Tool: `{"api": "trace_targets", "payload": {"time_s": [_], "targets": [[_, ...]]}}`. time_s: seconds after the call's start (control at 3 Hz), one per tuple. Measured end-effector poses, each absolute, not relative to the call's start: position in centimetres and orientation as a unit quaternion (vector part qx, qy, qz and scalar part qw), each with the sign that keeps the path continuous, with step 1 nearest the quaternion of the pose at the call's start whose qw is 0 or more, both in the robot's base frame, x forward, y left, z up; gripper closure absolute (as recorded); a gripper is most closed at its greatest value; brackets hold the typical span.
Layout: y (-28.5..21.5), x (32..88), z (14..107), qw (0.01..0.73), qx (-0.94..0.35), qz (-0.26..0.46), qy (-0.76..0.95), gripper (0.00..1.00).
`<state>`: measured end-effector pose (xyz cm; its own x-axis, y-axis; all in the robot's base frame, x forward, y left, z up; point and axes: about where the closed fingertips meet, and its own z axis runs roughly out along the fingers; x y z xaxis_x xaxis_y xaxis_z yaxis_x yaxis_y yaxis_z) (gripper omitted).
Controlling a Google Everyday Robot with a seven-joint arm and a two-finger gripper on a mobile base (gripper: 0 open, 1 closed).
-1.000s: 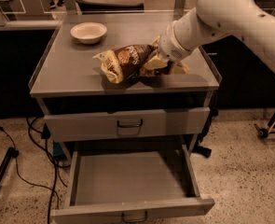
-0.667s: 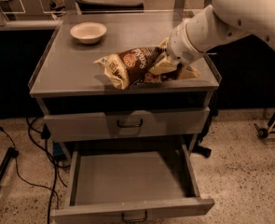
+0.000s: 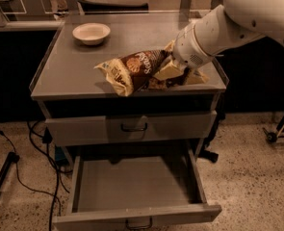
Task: Place brown chip bag into middle drawer
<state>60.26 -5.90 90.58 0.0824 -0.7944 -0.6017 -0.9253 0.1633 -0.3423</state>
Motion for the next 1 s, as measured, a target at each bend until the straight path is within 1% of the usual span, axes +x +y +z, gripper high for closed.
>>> {"api": "trace_targets", "payload": {"time_s": [0.67, 1.0], "targets": [[-7.3, 52.8, 90.9, 0.358, -0.617, 0.088, 0.696, 1.00], [-8.1, 50.1, 88.0, 0.351, -0.603, 0.099, 0.710, 1.00]]}}
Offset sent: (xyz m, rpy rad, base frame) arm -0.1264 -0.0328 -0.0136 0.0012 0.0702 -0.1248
